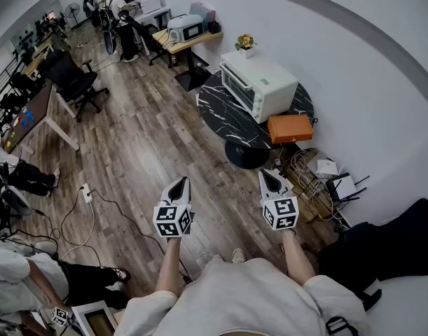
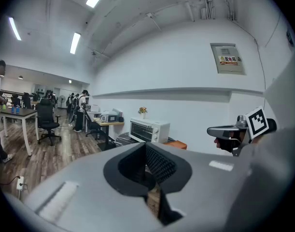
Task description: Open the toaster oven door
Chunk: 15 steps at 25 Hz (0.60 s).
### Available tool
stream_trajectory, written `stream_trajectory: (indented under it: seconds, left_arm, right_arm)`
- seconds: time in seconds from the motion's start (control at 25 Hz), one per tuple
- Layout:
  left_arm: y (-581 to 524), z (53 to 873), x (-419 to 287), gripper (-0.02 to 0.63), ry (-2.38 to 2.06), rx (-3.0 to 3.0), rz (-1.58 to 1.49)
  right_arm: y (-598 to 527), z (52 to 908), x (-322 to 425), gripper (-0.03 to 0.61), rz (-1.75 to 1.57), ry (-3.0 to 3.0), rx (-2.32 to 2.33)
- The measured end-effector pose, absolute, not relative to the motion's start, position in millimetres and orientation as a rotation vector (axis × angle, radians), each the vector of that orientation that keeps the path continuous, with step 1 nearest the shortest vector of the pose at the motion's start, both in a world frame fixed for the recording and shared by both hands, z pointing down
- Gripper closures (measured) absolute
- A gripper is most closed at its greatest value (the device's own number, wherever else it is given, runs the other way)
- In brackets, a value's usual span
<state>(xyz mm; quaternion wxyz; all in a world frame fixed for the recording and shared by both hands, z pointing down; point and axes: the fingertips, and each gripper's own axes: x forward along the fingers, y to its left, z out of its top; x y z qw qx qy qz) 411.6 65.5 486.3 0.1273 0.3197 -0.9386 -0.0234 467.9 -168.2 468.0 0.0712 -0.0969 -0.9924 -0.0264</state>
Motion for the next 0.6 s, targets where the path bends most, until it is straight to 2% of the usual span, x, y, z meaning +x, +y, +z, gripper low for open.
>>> stream_trajectory:
  seconds: [0.6]
  left_arm:
    - [55.4, 488.3, 409.9, 0.603, -2.732, 0.926, -0.066]
  right_arm:
    - [-168.4, 466.8, 466.6, 0.564, -0.012, -3.004, -0.396]
